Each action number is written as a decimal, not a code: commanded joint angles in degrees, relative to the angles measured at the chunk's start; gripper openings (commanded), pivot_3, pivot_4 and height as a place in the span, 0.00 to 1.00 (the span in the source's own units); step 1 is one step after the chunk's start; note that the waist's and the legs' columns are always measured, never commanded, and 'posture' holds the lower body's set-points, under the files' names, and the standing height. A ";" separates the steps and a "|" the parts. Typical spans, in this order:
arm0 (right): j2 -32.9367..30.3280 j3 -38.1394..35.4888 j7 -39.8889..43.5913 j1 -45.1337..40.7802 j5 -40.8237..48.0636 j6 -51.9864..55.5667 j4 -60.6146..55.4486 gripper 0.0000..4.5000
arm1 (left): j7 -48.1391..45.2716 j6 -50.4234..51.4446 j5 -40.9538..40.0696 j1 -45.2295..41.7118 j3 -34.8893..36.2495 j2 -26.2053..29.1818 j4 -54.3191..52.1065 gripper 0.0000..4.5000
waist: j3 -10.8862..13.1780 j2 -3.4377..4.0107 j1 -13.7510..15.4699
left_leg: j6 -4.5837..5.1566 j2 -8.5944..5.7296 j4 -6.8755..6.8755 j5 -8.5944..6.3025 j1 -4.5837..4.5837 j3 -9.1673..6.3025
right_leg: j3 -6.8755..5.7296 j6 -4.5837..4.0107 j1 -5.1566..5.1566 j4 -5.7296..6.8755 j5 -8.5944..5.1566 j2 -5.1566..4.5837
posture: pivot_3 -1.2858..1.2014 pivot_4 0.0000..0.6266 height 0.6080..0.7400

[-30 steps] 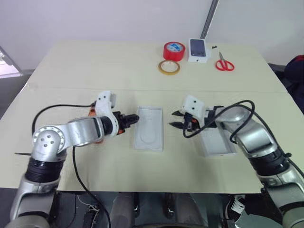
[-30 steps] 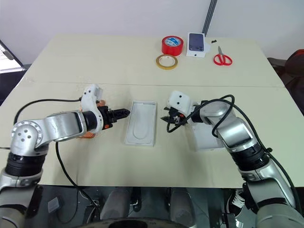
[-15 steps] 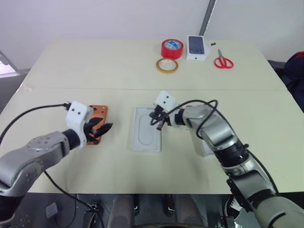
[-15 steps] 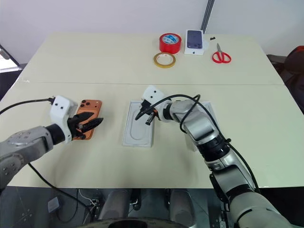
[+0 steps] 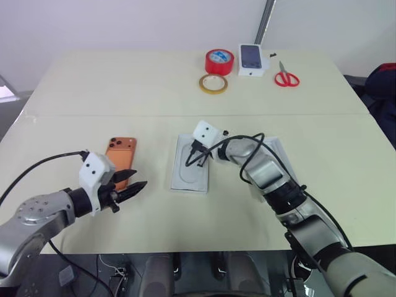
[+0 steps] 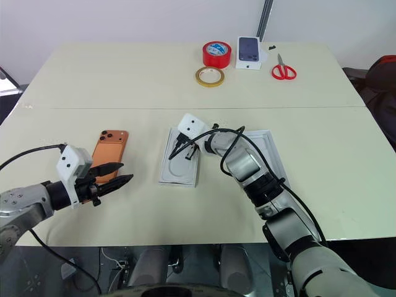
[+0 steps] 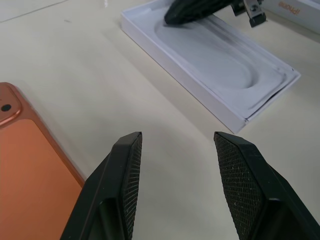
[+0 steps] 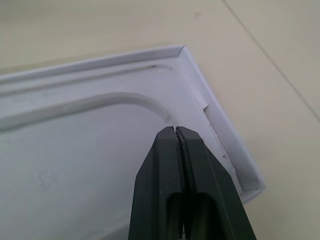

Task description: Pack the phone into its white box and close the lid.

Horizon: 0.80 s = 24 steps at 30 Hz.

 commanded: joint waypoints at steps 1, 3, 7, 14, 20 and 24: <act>0.48 -0.87 -0.24 -0.39 -1.04 -2.36 -1.05 0.01 | -0.55 -0.36 1.20 0.13 1.70 -1.20 -1.93 0.54 | 0.00 0.00 -0.01 | -0.02 0.02 0.00 0.02 0.00 0.00 | 0.00 -0.02 0.00 0.01 0.01 0.03 | 0.52 0.24 1.00; 0.09 -0.54 0.45 -0.10 -1.46 -3.11 -1.93 0.01 | -0.53 -0.09 1.83 -0.08 1.63 -1.92 -1.90 0.54 | 0.00 0.00 -0.01 | -0.04 0.06 0.01 0.03 0.02 -0.03 | 0.00 -0.03 0.00 0.06 0.02 0.08 | 0.52 0.24 1.00; -0.46 -0.83 3.40 0.84 -0.20 -3.00 -5.61 0.01 | -0.23 0.52 2.31 -0.37 2.48 -3.41 -1.77 0.54 | 0.00 0.00 0.00 | -0.07 0.08 0.01 0.07 0.03 -0.02 | 0.00 0.02 -0.02 0.13 0.05 0.14 | 0.52 0.24 1.00; 2.90 -2.13 7.84 1.42 6.19 5.53 -14.31 0.00 | 13.13 12.46 -2.54 -8.10 11.15 -8.71 7.75 0.59 | -0.05 -0.09 0.12 | -0.07 0.12 0.12 0.10 0.10 -0.17 | -0.01 0.21 -0.01 0.39 0.14 0.18 | 0.52 0.24 1.00; 11.37 2.81 3.59 -2.46 3.12 8.32 -8.60 0.00 | 22.66 25.63 -1.80 -14.67 13.70 -8.87 14.51 0.99 | -0.07 -0.12 -0.07 | -0.16 0.12 0.16 0.15 0.18 -0.24 | -0.02 0.23 -0.05 0.73 0.14 0.20 | 0.52 0.24 1.00; 16.41 6.08 1.28 -6.00 0.42 6.45 -0.19 0.00 | 25.13 33.38 -4.12 -19.75 15.35 -9.93 18.45 0.99 | -0.14 -0.25 0.05 | -0.21 0.11 0.17 0.17 0.18 -0.24 | -0.03 0.23 -0.01 0.73 0.14 0.20 | 0.52 0.24 1.00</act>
